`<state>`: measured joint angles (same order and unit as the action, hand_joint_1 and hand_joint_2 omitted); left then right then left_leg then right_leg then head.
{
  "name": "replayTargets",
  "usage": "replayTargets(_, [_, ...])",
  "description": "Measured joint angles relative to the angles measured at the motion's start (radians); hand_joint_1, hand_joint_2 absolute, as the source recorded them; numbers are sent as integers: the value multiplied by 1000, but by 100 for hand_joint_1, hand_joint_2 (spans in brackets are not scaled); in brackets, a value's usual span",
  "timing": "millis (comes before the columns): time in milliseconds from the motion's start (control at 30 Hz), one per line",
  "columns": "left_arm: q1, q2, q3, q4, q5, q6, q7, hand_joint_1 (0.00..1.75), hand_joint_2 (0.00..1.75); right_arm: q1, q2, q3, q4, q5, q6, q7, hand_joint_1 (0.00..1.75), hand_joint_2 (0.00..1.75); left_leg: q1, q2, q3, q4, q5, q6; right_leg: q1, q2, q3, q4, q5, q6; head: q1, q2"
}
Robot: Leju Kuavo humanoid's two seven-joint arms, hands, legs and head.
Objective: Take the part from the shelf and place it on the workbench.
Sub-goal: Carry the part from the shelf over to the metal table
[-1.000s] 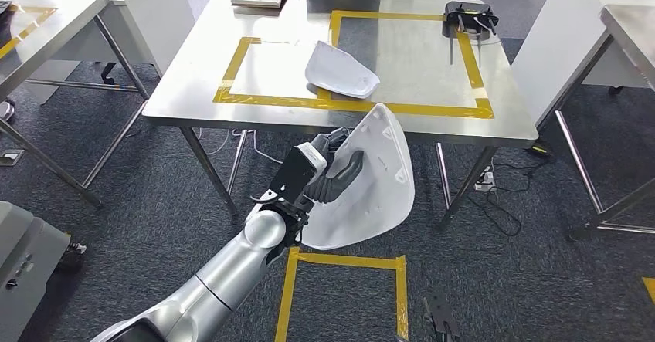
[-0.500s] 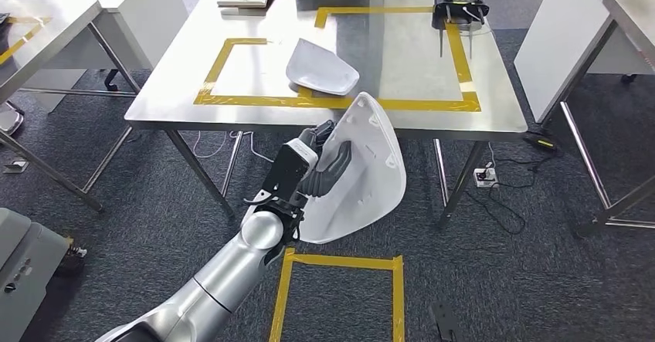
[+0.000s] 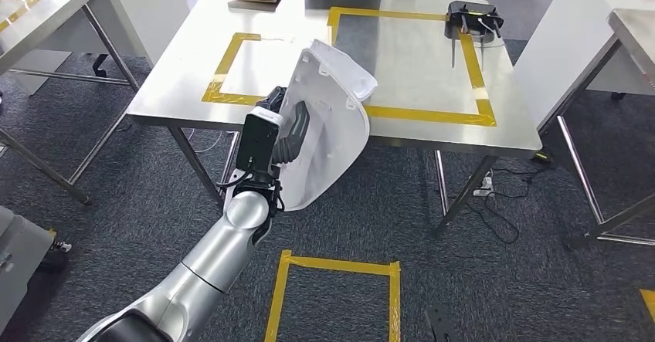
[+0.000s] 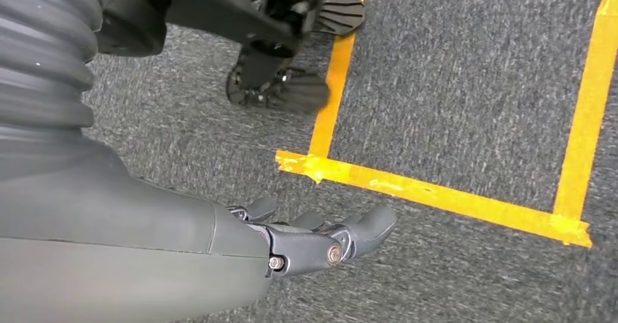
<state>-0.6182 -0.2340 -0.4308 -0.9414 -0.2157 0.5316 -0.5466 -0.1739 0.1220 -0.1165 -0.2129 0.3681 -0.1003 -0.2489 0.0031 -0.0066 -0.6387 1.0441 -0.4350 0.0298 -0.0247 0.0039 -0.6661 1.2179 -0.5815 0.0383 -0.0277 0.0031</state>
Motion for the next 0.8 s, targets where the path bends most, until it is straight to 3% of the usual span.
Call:
replayTargets(67, [2, 1, 9, -1, -3, 17, 1, 175, 175, 4, 0, 0, 0, 0, 0, 1, 0, 175, -4, -1, 5, 1, -6, 5, 2, 0, -69, 99, -16, 1, 0, 0])
replayTargets(100, [3, 1, 13, -1, -6, 28, 1, 175, 175, 6, 0, 0, 0, 0, -1, 1, 0, 175, -5, -3, 8, 1, -9, 6, 3, 0, -82, 102, 2, -1, 0, 0])
replayTargets(167, [4, 2, 25, -5, -14, 55, 1, 175, 175, 8, -1, 0, 0, 1, -2, 1, 0, 175, -7, -7, 18, 3, -17, 5, 7, 0, -46, -6, 83, -10, 0, 0])
replayTargets(233, [2, 5, 39, -12, -24, 80, 4, 175, 175, 7, -1, 0, 0, 2, -2, 1, 0, 175, -11, -9, 26, 4, -26, -1, 15, 0, 10, -132, 137, -25, 0, 0])
replayTargets(300, [0, 12, 55, -17, -37, 96, 13, 175, 175, 6, -2, 0, 0, 4, -2, 1, 0, 175, -14, -10, 27, 3, -30, -11, 20, 0, 31, -174, 138, -34, -1, 0])
replayTargets(400, [-7, 33, 85, -23, -72, 125, 42, 175, 175, 9, -1, 0, 0, 8, -1, 3, 0, 175, -13, -9, 27, 10, -39, -28, 13, 0, 44, -190, 140, -45, -2, 0])
replayTargets(467, [-22, 56, 116, -22, -100, 137, 64, 175, 175, 10, 0, 0, 0, 9, 1, 5, 0, 175, -10, -7, -6, 81, -74, -40, 6, 0, 58, -200, 140, -54, -5, 0])
replayTargets(533, [-40, 84, 153, -8, -135, 141, 89, 175, 175, 12, 0, 0, 0, 10, 5, 10, 0, 175, -2, -5, -76, 209, -121, -52, 3, 0, 64, -201, 136, -59, -7, 0])
replayTargets(567, [-50, 102, 171, 7, -158, 143, 104, 175, 175, 14, 1, -1, 0, 12, 7, 14, 0, 175, 2, -4, -106, 255, -129, -58, 1, 0, 66, -201, 133, -58, -7, 0])
replayTargets(600, [-66, 121, 190, 32, -187, 144, 122, 175, 175, 16, 1, -1, 0, 14, 11, 18, 0, 175, 6, -2, -120, 268, -119, -63, -1, 1, 68, -200, 130, -56, -7, 0])
replayTargets(633, [-87, 146, 208, 65, -217, 146, 139, 175, 175, 18, 1, -1, 0, 15, 14, 21, 0, 175, 11, 0, -115, 242, -90, -68, -5, 2, 70, -197, 126, -53, -7, 0])
replayTargets(700, [-144, 195, 242, 148, -285, 147, 181, 175, 175, 21, 1, -1, 0, 18, 21, 27, 0, 175, 19, 5, -61, 113, -18, -78, -12, 6, 74, -189, 116, -41, -8, 0])
replayTargets(733, [-175, 218, 256, 192, -320, 145, 207, 175, 175, 22, 0, -2, 0, 19, 23, 29, 0, 175, 19, 6, -33, 55, 2, -79, -12, 7, 73, -183, 111, -34, -10, 0])
replayTargets(800, [-231, 263, 270, 277, -394, 130, 277, 175, 175, 26, -1, -4, 0, 20, 29, 33, 0, 175, 17, 6, -9, 5, 6, -70, -10, 9, 72, -180, 106, -21, -11, 0])
